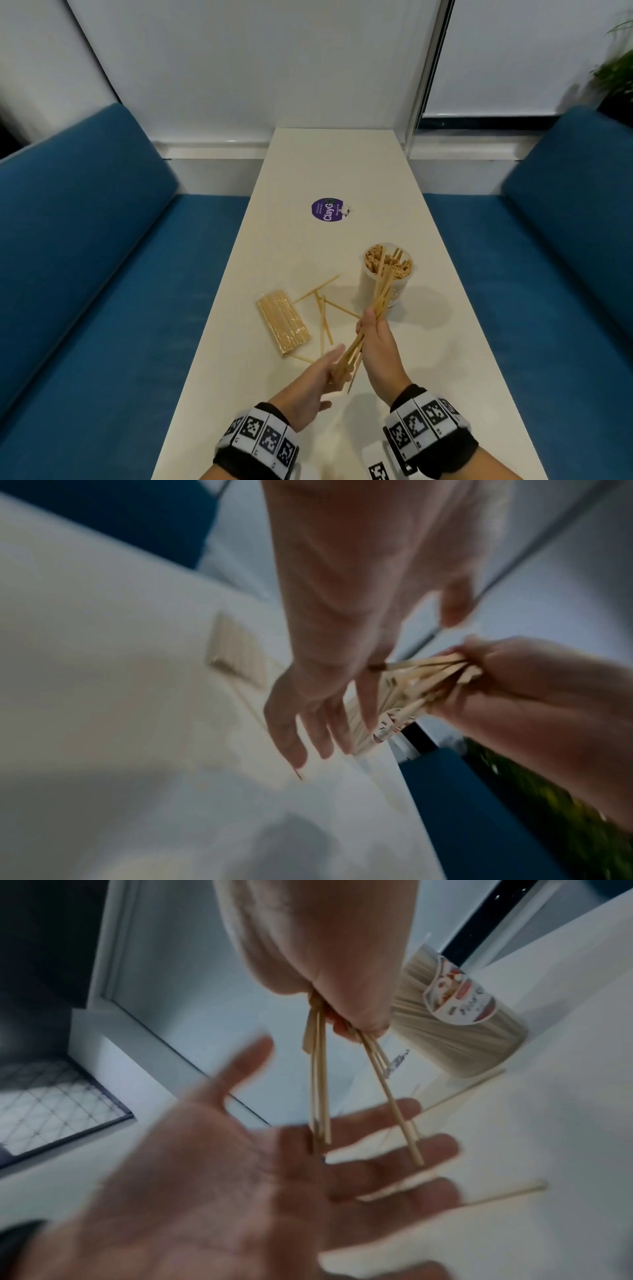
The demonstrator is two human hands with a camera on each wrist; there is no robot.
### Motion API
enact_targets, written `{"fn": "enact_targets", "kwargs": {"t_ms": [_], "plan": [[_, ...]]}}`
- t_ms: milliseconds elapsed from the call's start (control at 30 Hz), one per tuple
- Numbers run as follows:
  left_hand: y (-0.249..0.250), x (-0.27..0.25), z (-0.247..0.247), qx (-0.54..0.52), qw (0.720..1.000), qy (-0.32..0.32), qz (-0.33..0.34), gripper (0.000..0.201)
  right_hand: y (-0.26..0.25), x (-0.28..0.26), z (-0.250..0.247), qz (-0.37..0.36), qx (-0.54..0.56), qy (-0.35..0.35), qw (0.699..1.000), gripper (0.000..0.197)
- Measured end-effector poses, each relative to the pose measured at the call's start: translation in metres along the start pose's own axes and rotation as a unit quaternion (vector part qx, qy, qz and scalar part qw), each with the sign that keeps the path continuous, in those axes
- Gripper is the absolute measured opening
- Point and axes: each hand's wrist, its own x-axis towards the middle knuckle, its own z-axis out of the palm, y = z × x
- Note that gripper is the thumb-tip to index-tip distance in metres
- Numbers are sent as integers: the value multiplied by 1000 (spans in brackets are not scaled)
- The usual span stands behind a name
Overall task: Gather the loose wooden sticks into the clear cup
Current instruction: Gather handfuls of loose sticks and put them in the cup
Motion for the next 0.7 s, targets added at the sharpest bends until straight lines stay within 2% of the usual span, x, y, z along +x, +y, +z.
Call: {"fn": "enact_targets", "kwargs": {"t_ms": [33, 100, 167, 267, 300, 367, 500, 567, 633, 700], "plan": [[-2, 1, -2, -95, 995, 15, -11, 55, -3, -1, 2, -14, 13, 1, 1000, 27], [-3, 5, -2, -272, 961, 38, -23, 59, -8, -4, 8, -34, 38, -3, 999, 24], [-1, 4, 2, -362, 931, 41, -18, 52, -7, -7, 14, -52, 64, -12, 997, 26], [7, 0, 10, -438, 899, 21, 8, 40, -2, -12, 19, -75, 78, -38, 993, 32], [8, 0, 10, -445, 895, 23, 18, 38, 0, -13, 19, -80, 74, -47, 993, 26], [8, 3, 8, -422, 905, 41, 28, 36, 0, -15, 18, -85, 64, -69, 992, 10], [8, 5, 11, -359, 931, 48, 52, 31, -1, -17, 21, -58, 62, -91, 992, 9], [7, 3, 11, -306, 949, 41, 56, 30, -2, -17, 21, -53, 55, -87, 993, 17], [5, 3, 5, -217, 971, 75, 69, 30, -3, -15, 18, -51, 51, -98, 993, 26], [6, 1, -4, -165, 973, 118, 107, 43, -5, -16, 15, -34, 44, -136, 989, 26]]}}
